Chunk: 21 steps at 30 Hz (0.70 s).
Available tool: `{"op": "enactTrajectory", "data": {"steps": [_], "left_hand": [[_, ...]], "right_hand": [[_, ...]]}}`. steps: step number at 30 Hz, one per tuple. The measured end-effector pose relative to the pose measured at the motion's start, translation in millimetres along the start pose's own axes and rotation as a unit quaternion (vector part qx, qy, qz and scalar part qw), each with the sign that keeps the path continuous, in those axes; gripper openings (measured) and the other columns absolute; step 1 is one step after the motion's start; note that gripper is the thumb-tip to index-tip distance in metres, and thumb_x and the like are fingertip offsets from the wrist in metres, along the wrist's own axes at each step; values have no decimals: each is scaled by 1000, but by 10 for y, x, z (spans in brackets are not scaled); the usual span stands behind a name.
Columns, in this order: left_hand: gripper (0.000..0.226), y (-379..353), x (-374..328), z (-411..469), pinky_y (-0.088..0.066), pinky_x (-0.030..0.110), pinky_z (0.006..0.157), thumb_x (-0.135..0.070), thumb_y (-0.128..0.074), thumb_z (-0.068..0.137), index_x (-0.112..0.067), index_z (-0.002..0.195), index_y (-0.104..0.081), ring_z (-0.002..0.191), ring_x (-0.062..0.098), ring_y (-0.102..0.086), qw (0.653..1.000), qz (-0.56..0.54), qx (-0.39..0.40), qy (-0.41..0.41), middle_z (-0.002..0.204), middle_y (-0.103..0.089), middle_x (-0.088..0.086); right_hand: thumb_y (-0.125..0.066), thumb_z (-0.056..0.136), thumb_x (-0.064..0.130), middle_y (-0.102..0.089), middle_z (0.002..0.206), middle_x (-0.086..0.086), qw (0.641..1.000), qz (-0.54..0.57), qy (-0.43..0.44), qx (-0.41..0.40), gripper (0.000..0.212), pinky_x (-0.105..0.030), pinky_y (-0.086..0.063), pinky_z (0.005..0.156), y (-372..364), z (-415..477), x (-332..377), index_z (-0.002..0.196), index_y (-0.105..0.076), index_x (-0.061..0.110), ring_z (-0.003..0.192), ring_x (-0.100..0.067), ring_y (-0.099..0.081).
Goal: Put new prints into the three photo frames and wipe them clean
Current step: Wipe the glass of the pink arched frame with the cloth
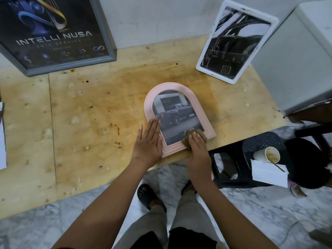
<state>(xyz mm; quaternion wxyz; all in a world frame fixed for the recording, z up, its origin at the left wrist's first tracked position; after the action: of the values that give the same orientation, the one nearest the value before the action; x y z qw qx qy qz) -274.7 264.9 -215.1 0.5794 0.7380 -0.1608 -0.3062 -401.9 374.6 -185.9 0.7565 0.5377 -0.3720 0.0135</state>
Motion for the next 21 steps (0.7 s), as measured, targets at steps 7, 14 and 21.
{"op": "enactTrajectory", "data": {"steps": [7,14,21], "left_hand": [[64,-43,18,-9,13,33,115,-39,12,84,-14,144,14,138,10,24,1000,-7,15,24,150,23,-4],[63,-47,16,-15,11,33,115,-38,15,83,-14,141,21,139,11,23,1000,7,18,19,150,25,-2],[64,-26,22,-10,14,31,114,-40,13,83,-16,142,19,138,9,25,1000,-19,14,18,150,24,-4]], "right_hand": [[-48,74,-10,-59,126,-14,999,-31,28,-22,49,-41,-36,100,-13,-82,186,120,-61,-1,121,-31,-53],[-34,74,0,-59,129,-6,994,1,78,71,55,-19,-27,108,-182,-244,380,121,-62,5,125,-19,-49],[-49,78,-10,-66,114,-1,962,198,9,190,41,-13,-44,92,16,48,173,107,-70,10,104,4,-58]]}}
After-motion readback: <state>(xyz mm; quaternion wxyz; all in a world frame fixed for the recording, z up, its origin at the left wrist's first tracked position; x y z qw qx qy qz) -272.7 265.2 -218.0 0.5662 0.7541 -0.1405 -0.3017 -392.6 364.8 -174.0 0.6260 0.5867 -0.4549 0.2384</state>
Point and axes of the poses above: each hand's wrist, its own z-axis towards the middle knuckle, its own y-axis out of the back of the hand, x = y × z, the point moved 9 cm from there along z, towards the middle knuckle
